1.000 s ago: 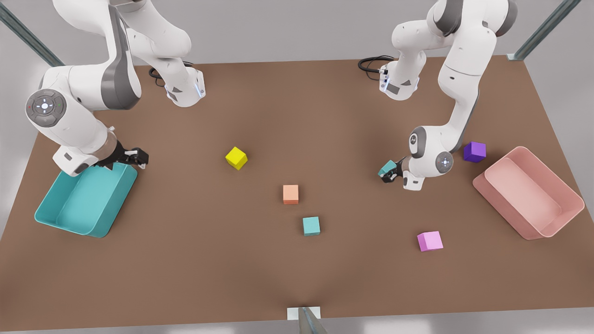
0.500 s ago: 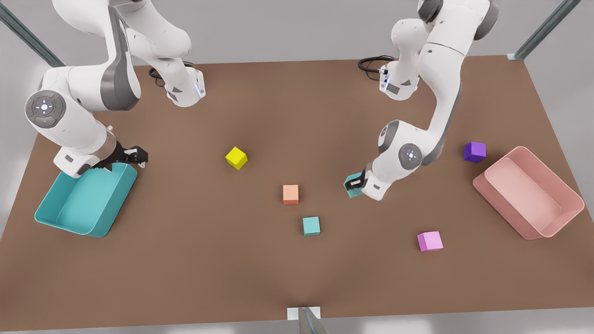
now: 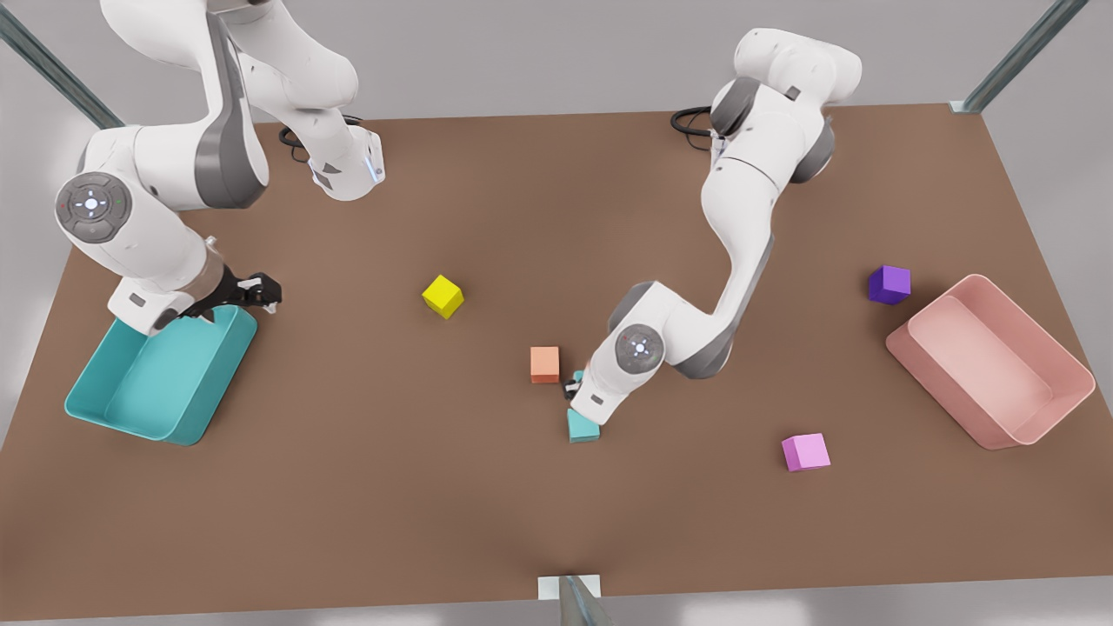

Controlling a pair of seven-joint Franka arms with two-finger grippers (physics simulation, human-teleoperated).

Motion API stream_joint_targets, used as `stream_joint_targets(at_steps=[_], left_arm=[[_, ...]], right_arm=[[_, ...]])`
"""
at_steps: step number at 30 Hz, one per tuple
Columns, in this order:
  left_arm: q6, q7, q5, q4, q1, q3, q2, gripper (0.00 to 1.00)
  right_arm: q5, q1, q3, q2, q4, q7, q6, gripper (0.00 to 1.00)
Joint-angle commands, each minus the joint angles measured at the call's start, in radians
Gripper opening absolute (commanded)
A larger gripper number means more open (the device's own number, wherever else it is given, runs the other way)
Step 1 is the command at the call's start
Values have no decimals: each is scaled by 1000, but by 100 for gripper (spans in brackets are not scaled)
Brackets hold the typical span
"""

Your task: Stack the two blue cubes on top of each other

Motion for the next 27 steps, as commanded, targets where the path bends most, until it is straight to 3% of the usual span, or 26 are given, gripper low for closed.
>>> stream_joint_targets(at_steps=[1, 4, 14, 16, 18, 27], left_arm=[[24, -156, 7, 18, -7, 1, 19, 69], [81, -156, 7, 18, -30, 47, 32, 69], [215, -158, 5, 18, -32, 48, 60, 69], [216, -158, 7, 18, -32, 48, 65, 80], [216, -158, 7, 18, -33, 48, 66, 100], [133, -158, 5, 17, -32, 47, 54, 100]], right_arm=[[0, 1, 2, -1, 1, -22, -1, 100], [0, 1, 0, 4, 4, -22, -1, 100], [-1, 2, 0, 4, 4, -10, -1, 100], [2, 2, 0, 4, 3, -10, -1, 100], [4, 2, 2, 4, 3, -9, -1, 100], [2, 4, 2, 5, 4, -7, -1, 100]])
